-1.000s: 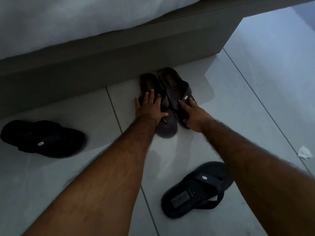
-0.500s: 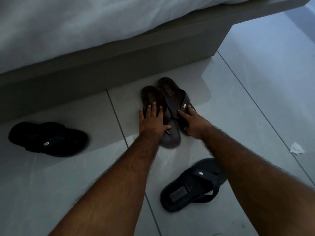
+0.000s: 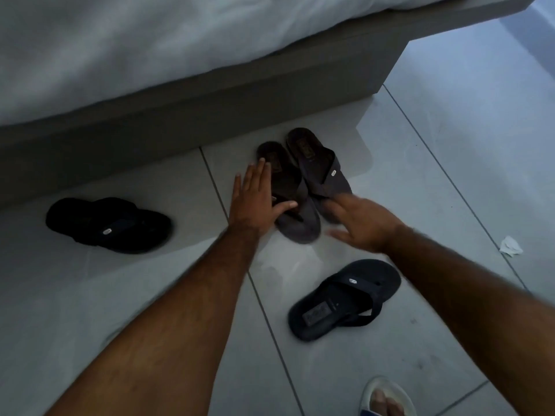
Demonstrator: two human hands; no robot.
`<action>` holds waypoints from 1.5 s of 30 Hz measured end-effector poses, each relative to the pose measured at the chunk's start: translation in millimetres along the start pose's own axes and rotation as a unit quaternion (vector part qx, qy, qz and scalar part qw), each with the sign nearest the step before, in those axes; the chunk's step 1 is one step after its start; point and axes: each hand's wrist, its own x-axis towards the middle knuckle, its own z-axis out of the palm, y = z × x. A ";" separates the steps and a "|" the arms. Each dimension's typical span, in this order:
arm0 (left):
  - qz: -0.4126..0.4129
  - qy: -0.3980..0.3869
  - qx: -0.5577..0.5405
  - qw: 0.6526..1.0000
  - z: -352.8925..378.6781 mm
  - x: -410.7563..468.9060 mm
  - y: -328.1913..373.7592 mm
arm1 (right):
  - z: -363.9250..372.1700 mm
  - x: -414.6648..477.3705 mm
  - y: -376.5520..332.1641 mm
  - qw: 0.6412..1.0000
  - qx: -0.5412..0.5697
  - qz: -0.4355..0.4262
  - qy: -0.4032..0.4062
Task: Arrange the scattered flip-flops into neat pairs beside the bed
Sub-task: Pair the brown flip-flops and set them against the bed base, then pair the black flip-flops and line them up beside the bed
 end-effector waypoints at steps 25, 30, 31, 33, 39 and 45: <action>-0.269 0.063 -0.010 0.961 -31.0 -121.7 -207.4 | 78.2 -27.7 -141.0 0.991 0.012 -0.068 -0.117; -0.281 0.090 -0.030 0.955 -34.0 -142.2 -222.8 | 73.7 27.0 -202.2 0.996 0.073 0.000 -0.052; -0.273 0.090 -0.025 0.957 -33.0 -145.9 -225.8 | 71.2 39.2 -210.0 0.996 0.083 0.013 -0.041; -0.260 0.101 -0.032 0.960 -30.9 -151.9 -229.9 | 64.4 64.6 -221.5 0.994 0.102 0.035 -0.027; -0.232 0.110 -0.086 0.963 -27.9 -158.7 -224.0 | 34.3 130.9 -239.6 0.984 0.166 0.064 -0.018; -0.193 0.101 -0.118 0.969 -27.0 -158.0 -217.3 | 14.0 170.7 -259.3 0.983 0.166 0.074 -0.023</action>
